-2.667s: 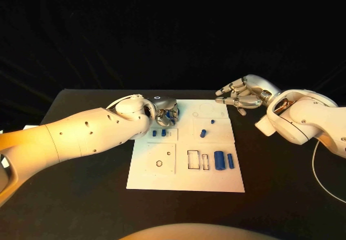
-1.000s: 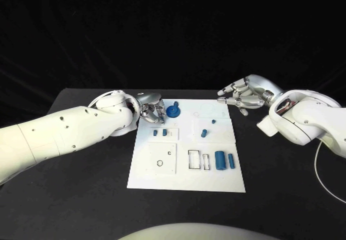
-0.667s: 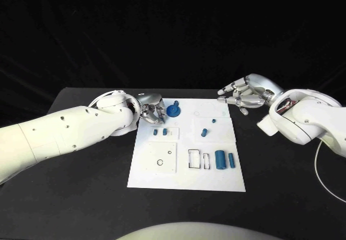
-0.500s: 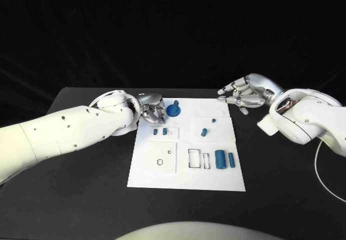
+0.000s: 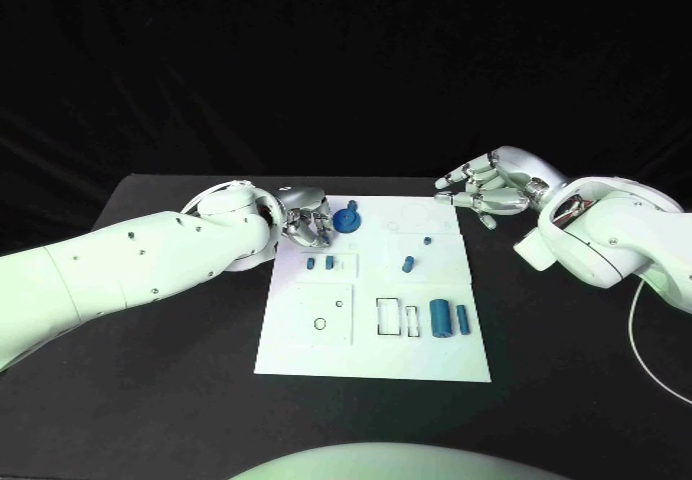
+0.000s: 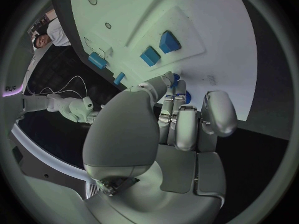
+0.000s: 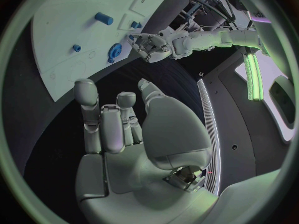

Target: Assemble the parts on the task board

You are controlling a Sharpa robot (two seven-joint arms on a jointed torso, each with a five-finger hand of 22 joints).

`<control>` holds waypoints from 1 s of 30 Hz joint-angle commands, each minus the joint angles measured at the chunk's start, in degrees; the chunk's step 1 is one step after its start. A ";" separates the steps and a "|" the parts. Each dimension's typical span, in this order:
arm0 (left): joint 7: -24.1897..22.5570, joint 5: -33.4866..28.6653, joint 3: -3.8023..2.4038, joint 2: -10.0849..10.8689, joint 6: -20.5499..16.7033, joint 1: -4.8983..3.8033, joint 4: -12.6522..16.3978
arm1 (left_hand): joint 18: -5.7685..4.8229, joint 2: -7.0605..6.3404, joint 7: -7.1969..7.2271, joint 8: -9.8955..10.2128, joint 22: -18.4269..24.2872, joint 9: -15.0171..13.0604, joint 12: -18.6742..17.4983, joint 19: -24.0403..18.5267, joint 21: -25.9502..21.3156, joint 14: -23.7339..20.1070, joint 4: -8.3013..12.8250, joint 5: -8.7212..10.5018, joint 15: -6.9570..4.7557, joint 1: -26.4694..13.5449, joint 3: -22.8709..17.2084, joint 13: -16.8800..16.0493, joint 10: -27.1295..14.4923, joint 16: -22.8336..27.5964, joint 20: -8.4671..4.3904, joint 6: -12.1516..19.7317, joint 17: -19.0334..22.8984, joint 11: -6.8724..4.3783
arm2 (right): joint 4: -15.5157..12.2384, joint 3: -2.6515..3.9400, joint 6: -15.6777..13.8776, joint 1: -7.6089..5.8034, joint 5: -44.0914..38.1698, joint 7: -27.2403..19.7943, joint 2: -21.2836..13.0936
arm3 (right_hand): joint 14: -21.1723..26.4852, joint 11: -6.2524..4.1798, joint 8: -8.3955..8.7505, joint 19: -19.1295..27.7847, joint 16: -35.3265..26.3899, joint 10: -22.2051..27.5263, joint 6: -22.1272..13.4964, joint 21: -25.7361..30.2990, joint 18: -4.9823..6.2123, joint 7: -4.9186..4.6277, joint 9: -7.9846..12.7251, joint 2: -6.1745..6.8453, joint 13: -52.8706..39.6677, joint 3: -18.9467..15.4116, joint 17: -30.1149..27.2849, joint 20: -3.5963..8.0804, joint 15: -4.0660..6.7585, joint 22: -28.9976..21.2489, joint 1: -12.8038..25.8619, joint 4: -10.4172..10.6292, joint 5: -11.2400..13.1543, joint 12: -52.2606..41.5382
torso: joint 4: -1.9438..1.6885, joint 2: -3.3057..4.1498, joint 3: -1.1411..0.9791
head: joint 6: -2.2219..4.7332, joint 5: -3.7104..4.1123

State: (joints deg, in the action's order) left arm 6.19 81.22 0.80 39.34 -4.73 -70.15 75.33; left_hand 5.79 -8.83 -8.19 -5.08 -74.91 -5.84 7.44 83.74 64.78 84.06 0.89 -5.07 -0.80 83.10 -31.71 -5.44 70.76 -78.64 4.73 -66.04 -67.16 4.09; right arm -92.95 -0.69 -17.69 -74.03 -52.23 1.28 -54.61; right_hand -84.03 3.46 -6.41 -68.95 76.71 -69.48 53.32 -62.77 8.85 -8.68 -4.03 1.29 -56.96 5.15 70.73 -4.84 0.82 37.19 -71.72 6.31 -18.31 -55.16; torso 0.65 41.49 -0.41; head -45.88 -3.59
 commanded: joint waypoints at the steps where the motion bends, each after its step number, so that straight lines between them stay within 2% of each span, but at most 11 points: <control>1: 0.92 0.62 0.12 -0.23 2.06 0.18 -0.27 | -1.02 0.26 0.01 0.10 -3.22 0.10 0.13 0.75 -0.19 1.54 0.09 -0.32 -0.05 -0.28 -0.34 -0.05 0.43 0.22 0.05 -0.49 0.08 -0.14 | -0.03 0.01 0.75 0.04 -0.02 -0.42 0.02 | -2.20 -0.05 -0.19 0.11 -0.11 0.22 -0.14 0.33 0.34 0.09 0.02 -0.19 -0.06 0.06 0.06 0.06 0.32 -0.05 -0.56 0.42 -0.18 -0.25 | 0.05 0.02 -0.03 | -0.15 0.07; 3: 1.05 0.64 0.13 -0.29 2.34 0.21 -0.42 | -1.00 0.23 0.02 0.14 -3.19 0.13 0.07 0.72 -0.29 1.50 0.10 -0.32 -0.06 -0.39 -0.32 -0.06 0.40 0.26 0.05 -0.45 0.18 -0.13 | -0.05 0.01 0.85 0.04 0.02 -0.43 0.01 | -2.20 -0.05 -0.19 0.11 -0.11 0.22 -0.14 0.33 0.34 0.09 0.02 -0.19 -0.06 0.06 0.06 0.06 0.32 -0.05 -0.56 0.42 -0.18 -0.25 | -0.04 -0.03 -0.04 | -0.05 0.32; 7: 1.20 0.48 0.14 -0.33 2.59 0.25 -0.48 | -0.99 0.13 0.00 0.29 -3.22 0.21 -0.16 0.67 -0.32 1.48 0.08 -0.30 -0.04 -0.77 -0.25 -0.06 0.24 0.24 0.05 -0.29 0.18 -0.11 | -0.06 0.01 0.95 0.04 0.05 -0.44 -0.01 | -2.20 -0.05 -0.19 0.11 -0.11 0.22 -0.14 0.33 0.34 0.09 0.02 -0.19 -0.06 0.06 0.06 0.06 0.32 -0.05 -0.56 0.42 -0.18 -0.25 | -0.04 -0.03 -0.02 | -0.09 -0.03; 17: 0.87 -0.42 0.16 -0.21 2.06 0.34 -0.22 | -1.07 -0.48 -0.22 1.02 -3.53 0.65 -1.18 0.70 0.01 1.48 -0.40 -0.32 0.20 -2.65 0.24 0.04 -0.77 0.16 0.21 0.77 0.35 0.22 | 0.00 0.01 1.04 0.04 0.16 -0.49 -0.06 | -2.20 -0.05 -0.19 0.11 -0.11 0.22 -0.14 0.33 0.34 0.09 0.02 -0.19 -0.06 0.06 0.06 0.06 0.32 -0.05 -0.56 0.42 -0.18 -0.25 | -0.03 -0.04 -0.04 | -0.06 -0.15; 22: 0.78 -0.51 0.17 -0.21 1.68 0.37 -0.23 | -1.08 -0.64 -0.33 1.24 -3.59 0.82 -1.53 0.71 0.05 1.48 -0.40 -0.45 0.29 -2.95 0.23 0.08 -1.20 0.17 0.27 1.22 0.48 0.35 | 0.01 0.01 0.96 0.04 0.16 -0.52 -0.03 | -2.21 -0.07 -0.25 0.06 -0.25 0.40 -0.16 0.52 0.35 0.09 0.04 -0.19 0.18 0.06 -0.03 0.10 0.35 -0.26 -0.91 0.49 -1.45 -0.15 | -0.04 0.01 0.05 | 0.00 -0.21; 30: 1.07 -0.74 0.18 -0.19 1.83 0.38 -0.32 | -1.03 -1.08 -0.72 1.51 -3.46 1.43 -2.52 0.56 -0.47 1.36 -0.66 -0.52 0.72 -3.96 0.11 0.41 -2.91 0.35 0.60 2.89 1.09 0.91 | 0.07 0.01 1.00 0.04 0.15 -0.50 0.04 | -2.21 -0.07 -0.26 0.05 -0.29 0.46 -0.19 0.60 0.36 0.09 0.05 -0.16 0.27 0.04 -0.05 0.10 0.35 -0.37 -0.99 0.56 -1.96 -0.12 | 0.03 0.00 0.04 | -0.01 -0.36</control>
State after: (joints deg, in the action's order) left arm 7.03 80.95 0.97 39.23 -3.77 -69.84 74.97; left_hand 5.80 -9.88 -8.91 -3.88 -74.95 -4.44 5.10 83.95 64.45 84.07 0.55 -5.30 -0.39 79.49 -31.72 -5.05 68.09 -78.64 4.93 -63.44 -66.12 5.09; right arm -92.88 -0.69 -17.29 -74.03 -52.06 1.21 -54.62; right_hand -84.03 3.45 -6.41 -68.95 76.71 -69.47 53.32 -62.53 8.85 -8.68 -4.03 1.23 -56.73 5.15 70.72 -4.84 0.82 36.90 -72.26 6.65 -20.09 -55.16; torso 0.64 41.49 -0.38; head -45.86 -3.92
